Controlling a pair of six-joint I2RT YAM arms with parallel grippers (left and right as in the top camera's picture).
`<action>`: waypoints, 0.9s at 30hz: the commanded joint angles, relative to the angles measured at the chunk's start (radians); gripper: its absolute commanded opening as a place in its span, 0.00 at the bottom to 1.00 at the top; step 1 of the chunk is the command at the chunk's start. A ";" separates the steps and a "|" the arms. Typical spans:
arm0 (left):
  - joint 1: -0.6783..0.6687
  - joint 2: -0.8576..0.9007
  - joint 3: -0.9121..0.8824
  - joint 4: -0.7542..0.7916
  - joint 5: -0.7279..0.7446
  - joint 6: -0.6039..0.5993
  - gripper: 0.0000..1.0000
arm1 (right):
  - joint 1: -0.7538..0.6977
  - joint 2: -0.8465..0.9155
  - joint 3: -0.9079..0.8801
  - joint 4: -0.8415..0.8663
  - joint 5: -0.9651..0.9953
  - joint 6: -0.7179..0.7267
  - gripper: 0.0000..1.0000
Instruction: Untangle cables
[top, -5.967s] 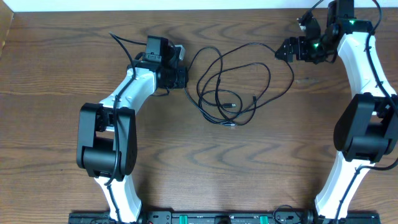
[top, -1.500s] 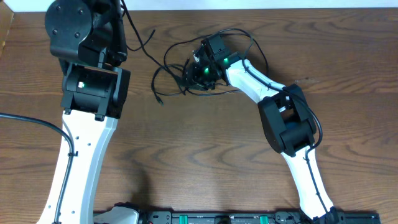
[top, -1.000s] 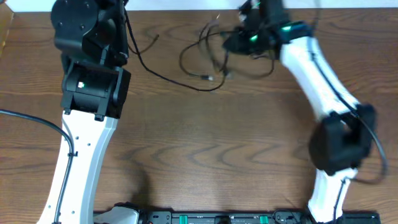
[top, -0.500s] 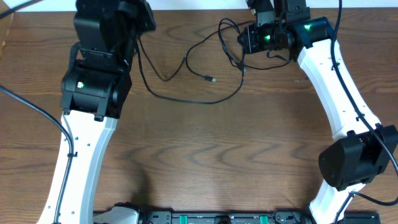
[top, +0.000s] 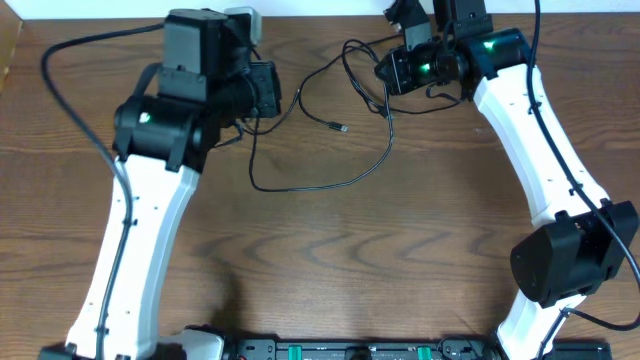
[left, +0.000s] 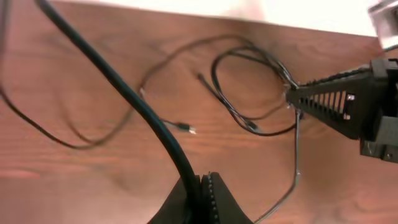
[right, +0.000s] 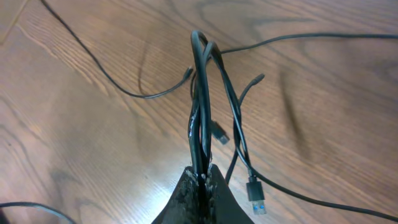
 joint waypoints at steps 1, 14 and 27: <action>0.000 0.079 0.003 -0.028 0.068 -0.098 0.08 | 0.019 -0.011 0.006 -0.013 -0.021 0.083 0.01; 0.001 0.245 0.003 0.058 0.257 -0.112 0.08 | 0.050 -0.011 0.006 -0.072 0.214 0.299 0.18; 0.063 0.124 0.016 0.084 -0.029 -0.058 0.08 | 0.042 0.060 0.005 -0.079 0.262 0.144 0.39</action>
